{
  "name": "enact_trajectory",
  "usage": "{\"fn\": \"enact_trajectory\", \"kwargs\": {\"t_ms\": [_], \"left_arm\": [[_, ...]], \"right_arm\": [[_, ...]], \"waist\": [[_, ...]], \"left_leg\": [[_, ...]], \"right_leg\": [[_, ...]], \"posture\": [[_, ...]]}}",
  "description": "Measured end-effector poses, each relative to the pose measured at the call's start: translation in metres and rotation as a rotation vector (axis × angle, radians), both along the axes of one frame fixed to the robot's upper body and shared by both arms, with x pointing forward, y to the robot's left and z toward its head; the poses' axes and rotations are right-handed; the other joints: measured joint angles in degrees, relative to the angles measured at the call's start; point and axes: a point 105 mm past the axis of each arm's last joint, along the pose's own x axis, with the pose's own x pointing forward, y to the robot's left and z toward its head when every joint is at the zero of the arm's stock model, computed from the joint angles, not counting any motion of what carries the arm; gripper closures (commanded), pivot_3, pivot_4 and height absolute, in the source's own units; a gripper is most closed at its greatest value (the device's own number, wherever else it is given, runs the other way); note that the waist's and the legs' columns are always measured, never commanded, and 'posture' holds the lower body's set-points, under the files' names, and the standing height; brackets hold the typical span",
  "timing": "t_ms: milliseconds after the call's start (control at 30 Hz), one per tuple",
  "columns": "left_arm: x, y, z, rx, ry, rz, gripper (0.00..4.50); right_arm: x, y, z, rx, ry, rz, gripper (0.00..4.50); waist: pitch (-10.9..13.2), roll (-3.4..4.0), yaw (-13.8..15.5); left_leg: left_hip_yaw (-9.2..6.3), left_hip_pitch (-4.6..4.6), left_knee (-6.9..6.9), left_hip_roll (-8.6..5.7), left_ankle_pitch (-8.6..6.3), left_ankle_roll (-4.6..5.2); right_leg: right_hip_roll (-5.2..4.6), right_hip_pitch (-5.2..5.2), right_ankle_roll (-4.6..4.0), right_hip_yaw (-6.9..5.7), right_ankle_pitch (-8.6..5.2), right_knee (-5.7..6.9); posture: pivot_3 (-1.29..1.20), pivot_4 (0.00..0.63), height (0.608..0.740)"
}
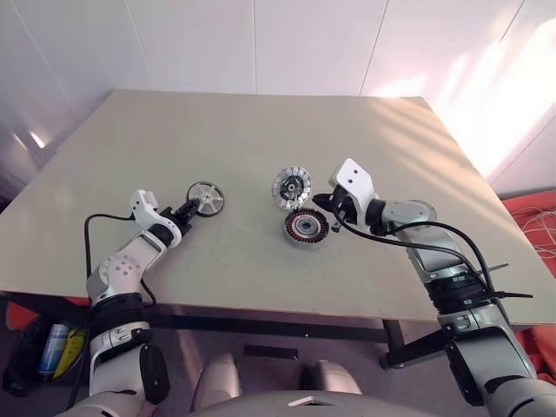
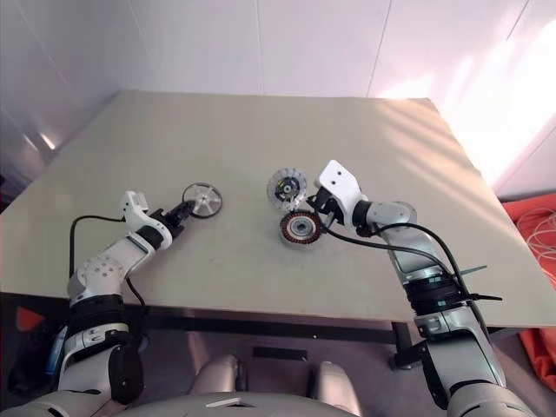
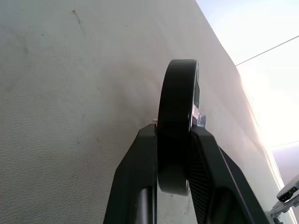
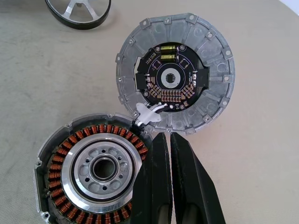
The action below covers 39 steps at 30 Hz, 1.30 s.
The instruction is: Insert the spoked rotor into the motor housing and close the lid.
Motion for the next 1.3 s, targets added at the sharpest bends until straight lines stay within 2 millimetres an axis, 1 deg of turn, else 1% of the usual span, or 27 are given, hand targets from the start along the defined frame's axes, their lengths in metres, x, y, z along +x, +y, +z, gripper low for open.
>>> {"fn": "enact_trajectory", "kwargs": {"t_ms": [467, 567, 1000, 1100, 1233, 1300], "left_arm": [[-0.002, -0.005, 0.005, -0.03, -0.02, -0.028, 3.49], [-0.002, -0.006, 0.005, -0.033, -0.023, -0.032, 4.05], [-0.005, -0.01, 0.006, -0.025, -0.027, -0.055, 4.06], [-0.008, -0.015, 0.007, -0.049, -0.021, -0.084, 4.06], [-0.014, -0.023, 0.015, -0.114, -0.037, -0.143, 4.06], [-0.017, -0.025, 0.025, -0.159, -0.067, -0.168, 4.06]], "right_arm": [[0.0, -0.001, 0.0, -0.002, -0.001, -0.003, 4.4], [0.0, -0.001, 0.0, -0.002, -0.001, -0.003, 4.4], [0.0, -0.001, 0.0, -0.004, -0.001, -0.003, 4.4], [0.0, -0.001, 0.0, -0.005, 0.0, -0.001, 4.4], [-0.001, -0.004, 0.0, -0.014, 0.004, 0.003, 4.4], [-0.002, -0.005, -0.002, -0.021, 0.012, 0.01, 4.4]], "waist": [[0.0, -0.02, 0.0], [0.0, -0.03, 0.0], [0.0, -0.05, 0.0], [0.0, -0.05, 0.0], [0.0, -0.07, 0.0], [0.1, -0.07, 0.0]], "left_leg": [[0.0, 0.0, 0.0, 0.0, 0.0, 0.0], [0.0, 0.0, 0.0, 0.0, 0.0, 0.0], [0.0, 0.0, 0.0, 0.0, 0.0, 0.0], [0.0, -0.01, 0.0, 0.0, 0.0, 0.0], [0.0, -0.01, 0.0, 0.0, 0.0, 0.0], [0.0, -0.01, 0.0, 0.0, 0.0, 0.0]], "right_leg": [[0.0, 0.0, 0.0, 0.0, 0.0, 0.0], [0.0, 0.0, 0.0, 0.0, 0.0, -0.01], [0.0, 0.0, 0.0, -0.01, 0.0, -0.01], [0.0, 0.0, 0.0, -0.01, 0.0, -0.01], [0.0, 0.0, 0.0, -0.01, 0.0, -0.01], [0.0, 0.0, 0.0, -0.01, 0.0, -0.01]], "posture": [[0.0, 0.0, 0.74], [0.0, 0.0, 0.74], [0.0, 0.0, 0.74], [0.0, 0.0, 0.74], [0.0, 0.0, 0.74], [0.0, 0.0, 0.74]]}}
